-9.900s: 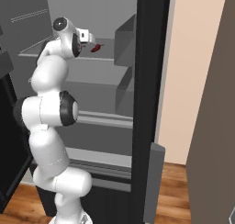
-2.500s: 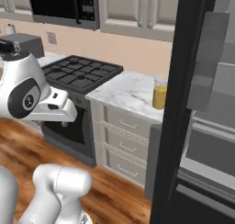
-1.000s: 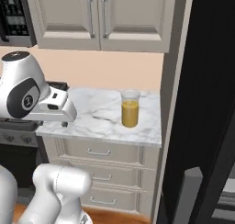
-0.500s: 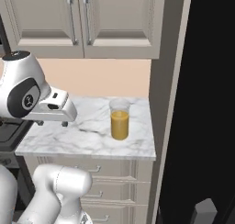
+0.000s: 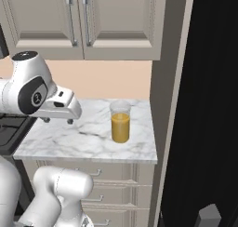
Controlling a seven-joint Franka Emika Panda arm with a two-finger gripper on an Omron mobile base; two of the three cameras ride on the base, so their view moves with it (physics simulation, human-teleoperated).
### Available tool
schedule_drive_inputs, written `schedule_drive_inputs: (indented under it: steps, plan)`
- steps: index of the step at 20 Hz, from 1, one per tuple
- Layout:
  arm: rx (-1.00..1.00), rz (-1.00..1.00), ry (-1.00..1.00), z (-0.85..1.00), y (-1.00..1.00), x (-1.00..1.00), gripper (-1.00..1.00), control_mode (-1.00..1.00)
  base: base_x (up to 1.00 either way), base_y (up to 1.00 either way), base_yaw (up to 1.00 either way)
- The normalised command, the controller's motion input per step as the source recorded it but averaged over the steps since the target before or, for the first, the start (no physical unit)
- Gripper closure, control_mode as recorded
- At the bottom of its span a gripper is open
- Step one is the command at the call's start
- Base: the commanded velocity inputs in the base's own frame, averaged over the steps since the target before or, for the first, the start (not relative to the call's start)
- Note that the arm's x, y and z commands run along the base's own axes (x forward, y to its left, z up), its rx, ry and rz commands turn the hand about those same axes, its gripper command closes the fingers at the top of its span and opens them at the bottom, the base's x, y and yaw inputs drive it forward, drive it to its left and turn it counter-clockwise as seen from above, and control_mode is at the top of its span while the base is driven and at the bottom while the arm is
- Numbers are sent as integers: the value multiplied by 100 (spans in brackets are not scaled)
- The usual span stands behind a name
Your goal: Move the chili pepper and sausage from the second highest shelf to the top shelf to make space. Then, place the pitcher from the counter on the cleared second highest shelf.
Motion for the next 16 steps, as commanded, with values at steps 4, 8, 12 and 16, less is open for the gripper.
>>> schedule_drive_inputs:
  steps: [4, 8, 12, 16]
  plan:
    - [0, 0, -11, -33, -8, 19, -100, -100, 0, 0, 0]
    - [0, 0, -14, -31, -20, 12, -100, -100, 0, 0, 0]
    - [0, 0, -25, -26, -45, 0, -100, -100, 0, 0, 0]
    - [0, 3, -30, -4, -24, 0, -100, -100, 0, 0, 0]
